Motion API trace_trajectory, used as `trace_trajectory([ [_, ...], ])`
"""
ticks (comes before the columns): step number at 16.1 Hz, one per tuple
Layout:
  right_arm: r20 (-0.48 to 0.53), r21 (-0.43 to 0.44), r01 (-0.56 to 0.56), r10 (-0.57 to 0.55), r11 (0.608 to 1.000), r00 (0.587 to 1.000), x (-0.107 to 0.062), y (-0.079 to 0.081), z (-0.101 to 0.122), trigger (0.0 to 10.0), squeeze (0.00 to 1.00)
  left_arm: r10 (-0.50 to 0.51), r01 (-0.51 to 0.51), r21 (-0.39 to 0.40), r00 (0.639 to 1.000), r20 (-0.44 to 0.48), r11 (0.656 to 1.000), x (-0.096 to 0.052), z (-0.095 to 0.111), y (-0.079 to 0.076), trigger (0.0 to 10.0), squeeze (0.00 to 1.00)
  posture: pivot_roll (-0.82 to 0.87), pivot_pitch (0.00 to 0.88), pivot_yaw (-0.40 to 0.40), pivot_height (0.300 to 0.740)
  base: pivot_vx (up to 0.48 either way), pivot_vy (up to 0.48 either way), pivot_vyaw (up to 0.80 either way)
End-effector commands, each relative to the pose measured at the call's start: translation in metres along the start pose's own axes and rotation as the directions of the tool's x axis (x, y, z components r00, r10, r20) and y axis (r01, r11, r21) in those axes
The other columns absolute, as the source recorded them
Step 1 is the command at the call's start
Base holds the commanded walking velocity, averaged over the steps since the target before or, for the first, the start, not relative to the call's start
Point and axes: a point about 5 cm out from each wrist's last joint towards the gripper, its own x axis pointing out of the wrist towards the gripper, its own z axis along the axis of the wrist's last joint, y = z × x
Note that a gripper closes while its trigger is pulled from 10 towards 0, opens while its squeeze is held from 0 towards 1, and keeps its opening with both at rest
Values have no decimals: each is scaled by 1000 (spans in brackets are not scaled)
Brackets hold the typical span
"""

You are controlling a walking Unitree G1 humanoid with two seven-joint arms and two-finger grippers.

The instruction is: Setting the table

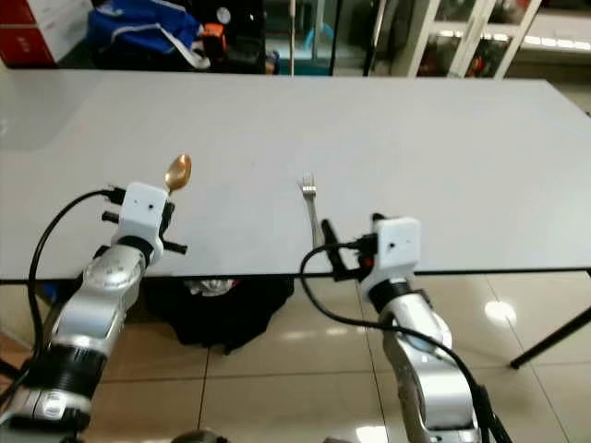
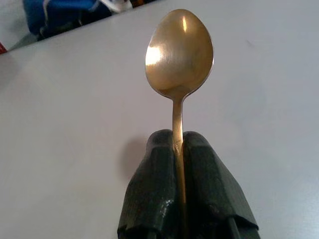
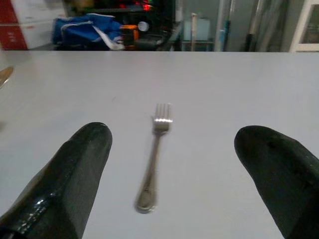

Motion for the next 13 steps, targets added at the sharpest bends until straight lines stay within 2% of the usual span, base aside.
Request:
trace_trajectory([
  [1,12,4,-16,16,1000,1000,2,3,6,10000,0,24,-23,19,1000,-17,1000,8,2,8,10000,0,-20,25,30,740,0,0,0],
  [3,19,-4,-146,146,989,989,0,17,14,10000,0,54,-55,-21,998,-42,998,20,5,24,10000,0,-19,29,29,740,0,0,0],
  [6,-21,52,-314,315,948,949,-4,41,13,10000,0,30,-31,-17,998,-59,999,30,8,33,10000,0,-21,54,19,740,0,0,0],
  [7,8,25,-337,337,941,942,-3,44,15,10000,0,20,-21,-14,998,-65,1000,32,7,34,10000,0,-20,61,18,740,0,0,0],
  [10,26,56,-408,407,911,913,1,53,20,10000,0,20,-21,-3,997,-80,1000,35,4,37,10000,0,-25,80,25,740,0,0,0],
  [13,32,68,-427,426,902,904,0,54,24,10000,0,24,-25,-12,995,-97,1000,35,-1,40,10000,0,-30,97,18,740,0,0,0],
])
